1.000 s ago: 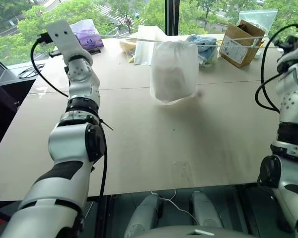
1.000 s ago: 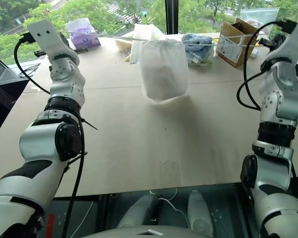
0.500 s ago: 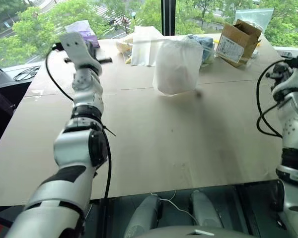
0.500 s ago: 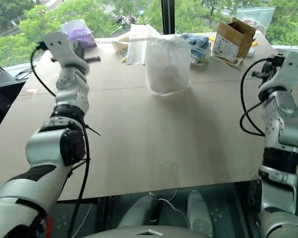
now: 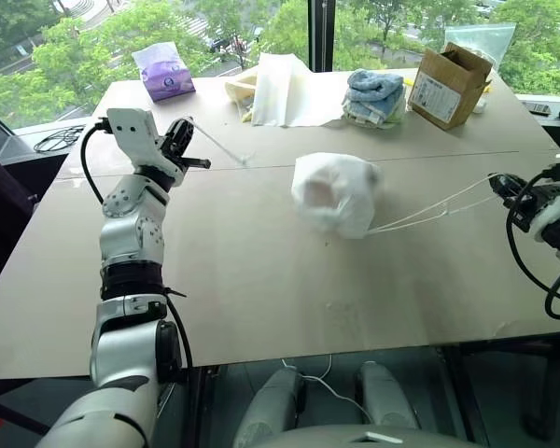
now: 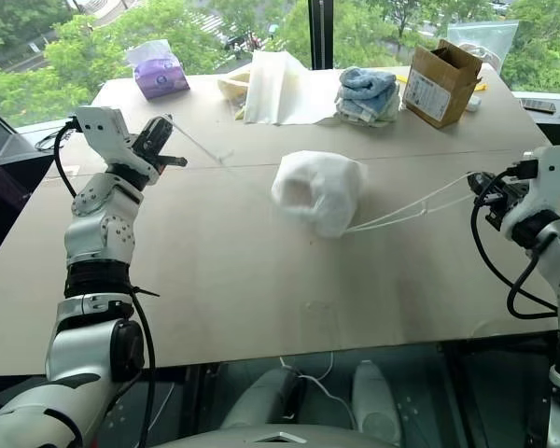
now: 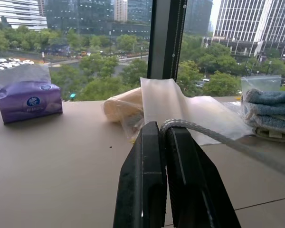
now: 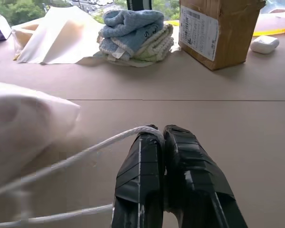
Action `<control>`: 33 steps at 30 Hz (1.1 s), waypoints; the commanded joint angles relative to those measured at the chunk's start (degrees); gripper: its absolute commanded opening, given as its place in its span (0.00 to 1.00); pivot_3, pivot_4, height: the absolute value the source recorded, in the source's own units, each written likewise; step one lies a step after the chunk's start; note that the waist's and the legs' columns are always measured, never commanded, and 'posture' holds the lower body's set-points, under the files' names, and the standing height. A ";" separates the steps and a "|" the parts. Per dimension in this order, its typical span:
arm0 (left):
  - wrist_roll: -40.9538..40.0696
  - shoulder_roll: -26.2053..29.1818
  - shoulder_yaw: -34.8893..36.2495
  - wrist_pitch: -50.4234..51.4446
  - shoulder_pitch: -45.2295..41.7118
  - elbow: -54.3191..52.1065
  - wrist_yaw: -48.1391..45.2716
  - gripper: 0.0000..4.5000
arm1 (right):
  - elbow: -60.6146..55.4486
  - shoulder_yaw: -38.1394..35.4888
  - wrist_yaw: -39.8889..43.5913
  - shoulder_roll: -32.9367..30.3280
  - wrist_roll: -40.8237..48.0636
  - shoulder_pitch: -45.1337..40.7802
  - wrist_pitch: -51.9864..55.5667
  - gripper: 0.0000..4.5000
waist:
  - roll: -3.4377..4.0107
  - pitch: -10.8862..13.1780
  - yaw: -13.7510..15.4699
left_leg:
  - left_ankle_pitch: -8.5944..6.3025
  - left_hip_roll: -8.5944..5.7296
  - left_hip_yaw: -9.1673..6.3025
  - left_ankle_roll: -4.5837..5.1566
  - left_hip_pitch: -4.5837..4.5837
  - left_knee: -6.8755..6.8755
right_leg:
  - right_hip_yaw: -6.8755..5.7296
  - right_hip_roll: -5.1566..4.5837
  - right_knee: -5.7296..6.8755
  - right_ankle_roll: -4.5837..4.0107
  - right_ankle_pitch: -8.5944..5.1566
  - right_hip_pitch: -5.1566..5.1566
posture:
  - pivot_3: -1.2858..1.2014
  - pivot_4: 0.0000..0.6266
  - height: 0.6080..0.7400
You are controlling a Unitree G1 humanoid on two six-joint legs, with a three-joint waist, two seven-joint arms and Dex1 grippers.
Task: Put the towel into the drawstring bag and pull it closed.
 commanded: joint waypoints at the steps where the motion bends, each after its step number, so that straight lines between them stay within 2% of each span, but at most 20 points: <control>1: 2.11 0.18 -5.23 1.29 0.42 -5.56 -4.38 0.01 | 0.38 4.28 0.47 1.84 -1.29 -6.26 -2.25 0.00 | 0.00 0.00 0.31 | 0.00 0.00 0.01 0.00 -0.01 0.00 | 0.01 -0.01 0.00 0.00 0.00 -0.01 | 0.52 0.24 1.00; 4: 4.57 -0.72 -10.36 2.74 -0.18 -5.89 -7.38 0.01 | 2.66 10.27 0.17 5.96 -3.87 -12.24 -3.61 0.00 | 0.00 0.00 0.37 | 0.00 0.01 -0.01 -0.02 -0.02 -0.01 | -0.01 -0.01 -0.01 0.00 0.00 -0.01 | 0.52 0.24 1.00; 8: 7.81 -0.02 -15.11 2.91 -0.43 -5.07 -11.14 0.01 | 4.67 15.76 2.58 8.53 -6.54 -14.60 -4.92 0.00 | 0.00 0.00 0.43 | 0.00 0.00 -0.05 -0.01 -0.09 -0.01 | -0.07 -0.02 -0.09 0.00 0.00 -0.03 | 0.52 0.24 1.00; 9: 8.26 0.28 -15.73 2.77 -0.38 -4.72 -12.11 0.00 | 4.74 17.01 3.79 8.82 -6.76 -14.53 -5.19 0.08 | 0.00 0.00 0.43 | 0.00 -0.01 -0.07 0.00 -0.12 -0.02 | -0.10 -0.04 -0.11 0.00 0.00 -0.04 | 0.52 0.24 1.00; 10: 8.60 0.53 -15.97 2.83 -0.42 -4.26 -12.68 0.11 | 4.82 17.95 4.58 9.10 -7.16 -14.34 -5.52 0.17 | 0.00 0.01 0.40 | -0.01 -0.01 -0.09 0.01 -0.16 -0.04 | -0.12 -0.04 -0.13 0.00 0.00 -0.08 | 0.52 0.24 1.00; 11: 8.53 0.85 -15.86 3.06 -0.43 -3.97 -13.37 0.14 | 4.80 18.46 5.17 9.14 -7.42 -14.00 -5.59 0.22 | 0.00 0.00 0.39 | -0.01 -0.01 -0.08 0.01 -0.16 -0.05 | -0.11 -0.04 -0.14 0.00 0.00 -0.09 | 0.52 0.24 1.00; 15: 9.70 3.34 -14.84 3.58 0.53 -4.44 -13.93 0.48 | 3.02 18.63 8.80 6.40 -6.94 -10.69 -3.66 0.58 | 0.00 0.01 0.40 | -0.01 -0.01 -0.11 0.01 -0.16 -0.08 | -0.12 -0.04 -0.15 0.00 0.00 -0.11 | 0.52 0.24 1.00; 18: 7.42 6.33 -12.32 6.01 3.44 -7.53 -15.95 0.75 | 1.21 15.73 11.33 3.59 -5.52 -7.16 -3.37 0.59 | 0.02 0.02 0.27 | -0.02 -0.01 -0.09 0.01 -0.15 -0.08 | -0.09 -0.04 -0.14 0.00 0.00 -0.10 | 0.52 0.24 1.00; 20: 5.94 7.47 -11.38 7.52 5.26 -9.82 -17.38 0.75 | 0.61 14.63 12.14 2.47 -5.35 -5.53 -3.81 0.59 | 0.02 0.02 0.25 | -0.02 -0.01 -0.07 0.02 -0.13 -0.09 | -0.06 -0.03 -0.13 0.00 0.00 -0.11 | 0.52 0.24 1.00; 23: 4.97 13.61 -11.58 9.87 14.50 -16.43 -24.90 0.75 | -0.66 12.19 19.71 -4.01 -5.66 4.07 -5.37 0.59 | 0.04 0.02 0.49 | -0.02 0.00 -0.09 0.02 -0.10 -0.10 | -0.09 -0.03 -0.13 -0.01 0.00 -0.08 | 0.52 0.24 1.00; 25: 4.13 16.16 -10.76 11.00 19.08 -18.05 -27.60 0.75 | -0.62 10.80 23.69 -6.20 -6.14 8.81 -9.20 0.59 | 0.05 0.01 0.50 | -0.07 0.00 -0.08 0.07 -0.07 -0.26 | -0.09 -0.05 -0.26 -0.01 -0.01 -0.07 | 0.52 0.24 1.00; 31: 10.45 22.99 -11.11 3.30 24.81 -9.74 -29.66 0.75 | 4.20 9.09 33.98 -10.38 -9.40 19.14 -20.19 0.59 | 0.16 0.09 0.78 | -0.22 0.02 -0.02 0.32 0.08 -0.29 | -0.09 -0.03 -0.32 -0.03 0.01 0.06 | 0.52 0.24 1.00; 33: 9.92 23.14 -10.17 2.11 25.06 -7.99 -29.74 0.75 | 5.92 7.89 35.04 -9.88 -9.22 19.92 -23.36 0.59 | 0.24 0.13 0.97 | -0.25 0.02 0.01 0.35 0.59 -0.42 | -0.09 -0.04 -0.43 -0.03 0.00 0.54 | 0.52 0.24 1.00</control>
